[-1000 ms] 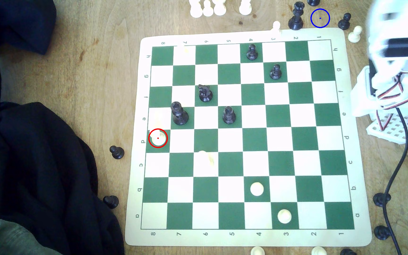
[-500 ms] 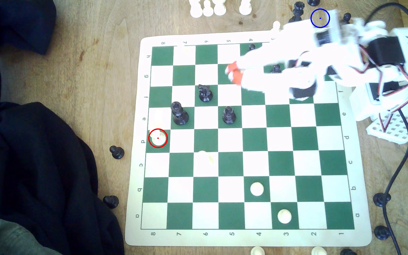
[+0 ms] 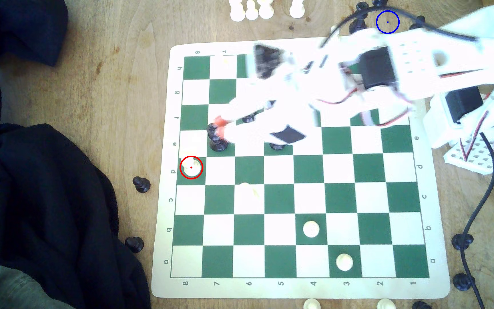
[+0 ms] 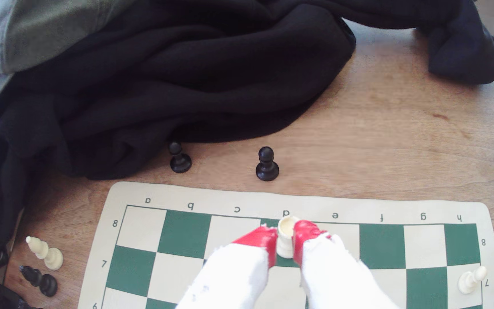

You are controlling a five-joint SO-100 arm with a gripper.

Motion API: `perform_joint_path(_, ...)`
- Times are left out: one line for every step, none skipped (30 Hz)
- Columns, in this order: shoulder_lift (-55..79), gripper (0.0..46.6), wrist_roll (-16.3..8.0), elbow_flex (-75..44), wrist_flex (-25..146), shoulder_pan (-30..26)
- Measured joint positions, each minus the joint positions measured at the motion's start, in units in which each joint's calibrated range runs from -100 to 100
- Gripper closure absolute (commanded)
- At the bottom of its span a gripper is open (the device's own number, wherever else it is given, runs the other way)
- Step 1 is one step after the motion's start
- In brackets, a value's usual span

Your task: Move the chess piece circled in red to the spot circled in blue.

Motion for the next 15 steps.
perform_joint_path(1.9,42.3,0.2,-1.4,0.4,0.0)
perform_joint_path(4.4,41.8,0.6,-3.6,1.0,0.1)
perform_joint_path(7.0,40.5,0.8,-5.9,1.5,0.1)
perform_joint_path(11.4,40.0,1.2,-9.4,3.3,0.1)
perform_joint_path(13.5,39.7,1.3,-10.9,4.2,0.1)
perform_joint_path(15.2,39.3,1.5,-12.4,5.4,0.1)
perform_joint_path(17.2,39.0,1.6,-14.6,6.8,0.1)
perform_joint_path(20.7,38.9,1.9,-17.8,8.9,0.1)
perform_joint_path(21.8,38.7,2.0,-18.7,9.6,0.1)
perform_joint_path(23.0,38.5,2.0,-19.8,10.4,0.1)
perform_joint_path(24.3,38.3,2.0,-21.3,11.2,0.1)
perform_joint_path(26.3,38.1,2.0,-23.6,12.0,-0.1)
perform_joint_path(27.0,37.5,2.0,-24.3,12.3,-0.3)
perform_joint_path(27.7,36.7,2.0,-25.5,12.5,-0.4)
perform_joint_path(28.7,36.1,2.0,-26.8,12.7,-0.5)
